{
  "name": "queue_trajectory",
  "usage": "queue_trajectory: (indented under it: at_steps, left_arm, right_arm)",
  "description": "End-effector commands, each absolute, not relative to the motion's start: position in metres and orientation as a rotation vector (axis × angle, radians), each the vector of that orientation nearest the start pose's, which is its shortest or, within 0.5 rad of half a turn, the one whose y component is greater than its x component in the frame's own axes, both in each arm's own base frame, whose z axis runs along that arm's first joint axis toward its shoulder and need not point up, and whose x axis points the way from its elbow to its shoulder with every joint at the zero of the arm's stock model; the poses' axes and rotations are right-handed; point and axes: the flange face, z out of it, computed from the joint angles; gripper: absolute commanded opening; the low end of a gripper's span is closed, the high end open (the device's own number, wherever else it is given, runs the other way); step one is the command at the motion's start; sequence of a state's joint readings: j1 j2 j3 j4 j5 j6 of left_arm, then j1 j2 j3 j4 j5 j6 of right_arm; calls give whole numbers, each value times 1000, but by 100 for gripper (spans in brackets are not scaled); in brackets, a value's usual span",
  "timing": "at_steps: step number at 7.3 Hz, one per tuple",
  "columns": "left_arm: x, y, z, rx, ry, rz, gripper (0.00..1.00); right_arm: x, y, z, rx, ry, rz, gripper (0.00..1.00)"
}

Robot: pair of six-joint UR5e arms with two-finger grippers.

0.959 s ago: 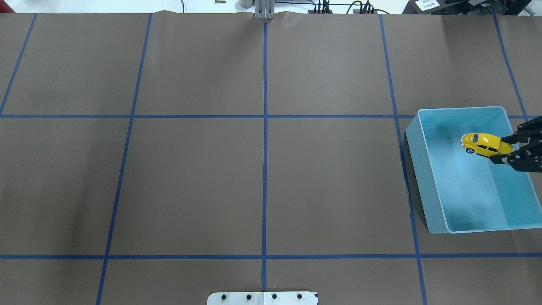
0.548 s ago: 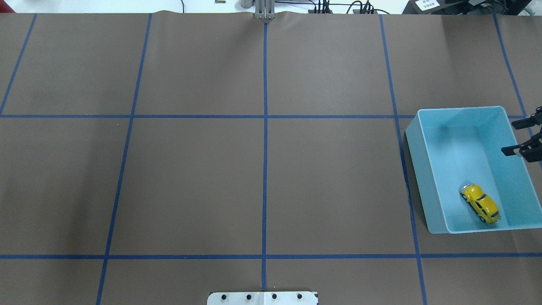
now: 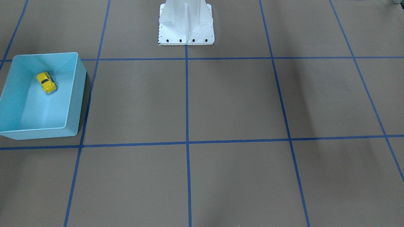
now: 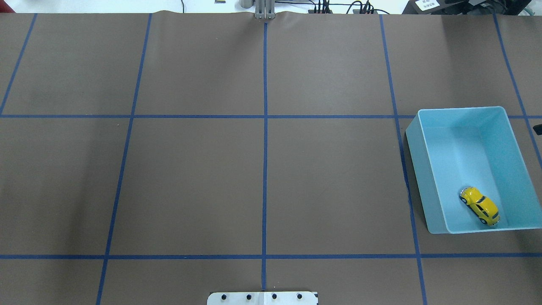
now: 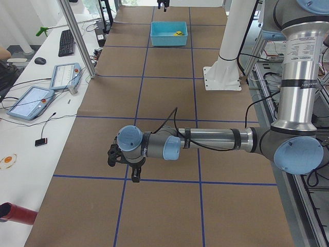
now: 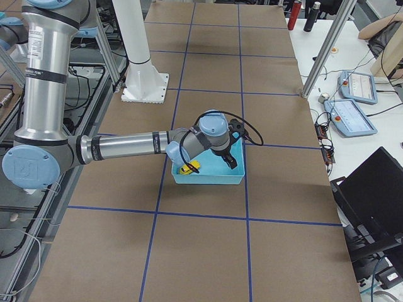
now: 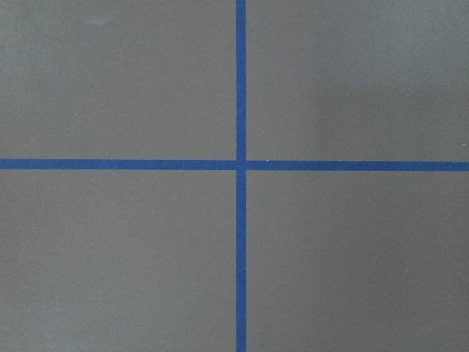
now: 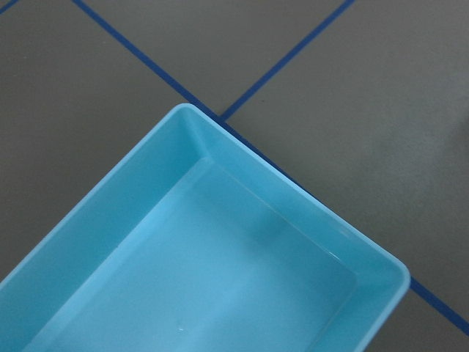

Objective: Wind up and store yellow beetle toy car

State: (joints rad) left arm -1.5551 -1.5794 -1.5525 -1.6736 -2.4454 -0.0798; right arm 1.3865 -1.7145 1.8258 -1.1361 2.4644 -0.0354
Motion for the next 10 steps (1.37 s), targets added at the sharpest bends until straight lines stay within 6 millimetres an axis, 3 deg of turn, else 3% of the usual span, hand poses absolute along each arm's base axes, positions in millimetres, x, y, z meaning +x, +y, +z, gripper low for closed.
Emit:
queue_trajectory:
  at_steps: [1,2,4,5,7,8,10]
  left_arm:
    - [-49,-501,647,43,877,-21,100]
    - [-49,-501,647,43,877,-21,100]
    - [-49,-500,648,40,877,-22,100]
    - [-49,-500,648,40,877,-22,100]
    - [-49,-499,649,39,877,-23,100]
    - [-49,-499,649,39,877,-23,100]
    - [-49,-499,649,37,877,-23,100]
  right_arm:
    - [9,-451,571,247,-865,-256,100]
    - [22,-453,579,131,-865,-129,100]
    - [29,-444,597,-52,-857,105,100]
    - [35,-441,615,-87,-833,154,100]
    - [50,-432,638,-95,-738,180,100]
    - [52,-429,641,-93,-735,179,100]
    - [75,-421,640,-33,-733,144,100]
